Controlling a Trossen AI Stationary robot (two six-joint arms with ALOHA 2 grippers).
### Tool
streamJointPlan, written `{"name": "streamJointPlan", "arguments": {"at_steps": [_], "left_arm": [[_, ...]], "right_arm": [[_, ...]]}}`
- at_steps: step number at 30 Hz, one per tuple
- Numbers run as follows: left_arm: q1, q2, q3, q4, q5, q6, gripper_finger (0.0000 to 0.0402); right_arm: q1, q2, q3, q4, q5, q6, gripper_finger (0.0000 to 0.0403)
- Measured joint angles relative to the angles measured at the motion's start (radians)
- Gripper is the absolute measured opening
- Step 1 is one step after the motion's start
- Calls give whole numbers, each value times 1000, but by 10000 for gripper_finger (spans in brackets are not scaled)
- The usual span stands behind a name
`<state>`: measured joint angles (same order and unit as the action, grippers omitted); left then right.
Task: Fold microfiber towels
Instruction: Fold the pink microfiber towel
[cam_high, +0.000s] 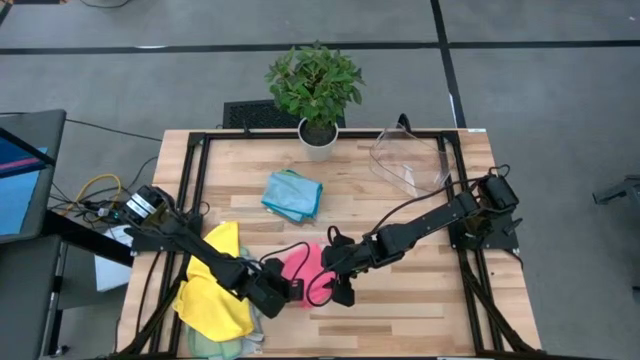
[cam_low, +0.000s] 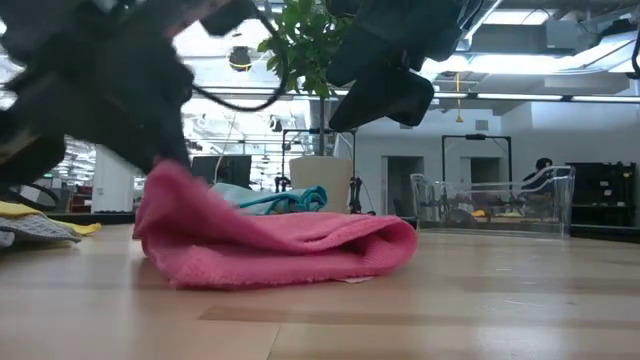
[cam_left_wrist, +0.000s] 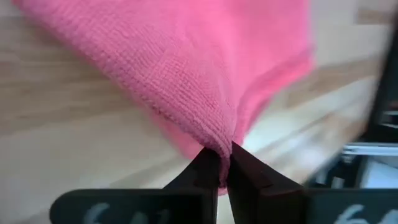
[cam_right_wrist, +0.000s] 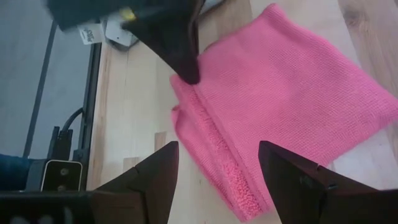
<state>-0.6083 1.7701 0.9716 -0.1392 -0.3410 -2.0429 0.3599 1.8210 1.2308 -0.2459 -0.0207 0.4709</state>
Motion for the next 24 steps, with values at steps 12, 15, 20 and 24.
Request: {"name": "streamJointPlan", "arguments": {"at_steps": [12, 15, 20, 24], "left_arm": [[19, -20, 1, 92, 4, 29, 3], [30, -20, 1, 100, 7, 44, 3], [38, -2, 1, 107, 49, 67, 3], [42, 31, 1, 202, 77, 78, 2]], "right_arm": [[5, 0, 0, 0, 1, 54, 248], [14, 0, 0, -3, 1, 61, 248], [20, 0, -2, -8, 21, 81, 248], [19, 0, -7, -11, 59, 87, 248]]}}
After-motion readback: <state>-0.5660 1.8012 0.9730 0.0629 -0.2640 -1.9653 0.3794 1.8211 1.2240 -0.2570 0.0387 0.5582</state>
